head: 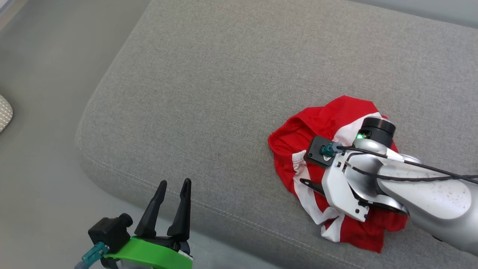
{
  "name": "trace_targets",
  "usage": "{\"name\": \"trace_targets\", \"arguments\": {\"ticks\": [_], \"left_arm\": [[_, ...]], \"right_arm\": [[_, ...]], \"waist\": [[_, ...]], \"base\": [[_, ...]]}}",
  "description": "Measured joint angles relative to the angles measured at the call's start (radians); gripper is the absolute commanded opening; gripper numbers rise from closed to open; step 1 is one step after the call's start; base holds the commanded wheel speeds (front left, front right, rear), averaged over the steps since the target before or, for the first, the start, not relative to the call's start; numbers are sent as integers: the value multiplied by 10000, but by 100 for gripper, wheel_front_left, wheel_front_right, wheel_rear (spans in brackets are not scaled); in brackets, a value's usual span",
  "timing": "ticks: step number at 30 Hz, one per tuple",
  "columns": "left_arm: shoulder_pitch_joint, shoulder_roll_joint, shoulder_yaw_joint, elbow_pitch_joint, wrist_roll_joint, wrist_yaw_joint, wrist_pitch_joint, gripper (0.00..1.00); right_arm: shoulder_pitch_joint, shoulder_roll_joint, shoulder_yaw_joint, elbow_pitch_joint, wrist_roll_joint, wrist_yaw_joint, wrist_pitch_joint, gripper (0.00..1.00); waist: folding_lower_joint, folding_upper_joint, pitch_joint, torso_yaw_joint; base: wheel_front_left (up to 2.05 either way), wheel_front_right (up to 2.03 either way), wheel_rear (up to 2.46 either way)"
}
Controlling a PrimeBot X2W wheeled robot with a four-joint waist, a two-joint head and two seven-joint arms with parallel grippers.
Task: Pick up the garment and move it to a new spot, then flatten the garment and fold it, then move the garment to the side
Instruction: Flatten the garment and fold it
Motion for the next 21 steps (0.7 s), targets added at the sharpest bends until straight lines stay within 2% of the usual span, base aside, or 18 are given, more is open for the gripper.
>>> {"name": "trace_targets", "arguments": {"ticks": [7, 21], "left_arm": [[-140, -6, 4, -2, -77, 0, 0, 100], [-148, -8, -46, -4, -113, 12, 0, 100]], "right_arm": [[-477, -188, -6, 61, 38, -2, -192, 100], [-344, -192, -21, 75, 84, -2, 8, 100]], "waist": [[0, 0, 113, 63], [0, 0, 182, 104]], "base": [[0, 0, 0], [0, 0, 0]]}}
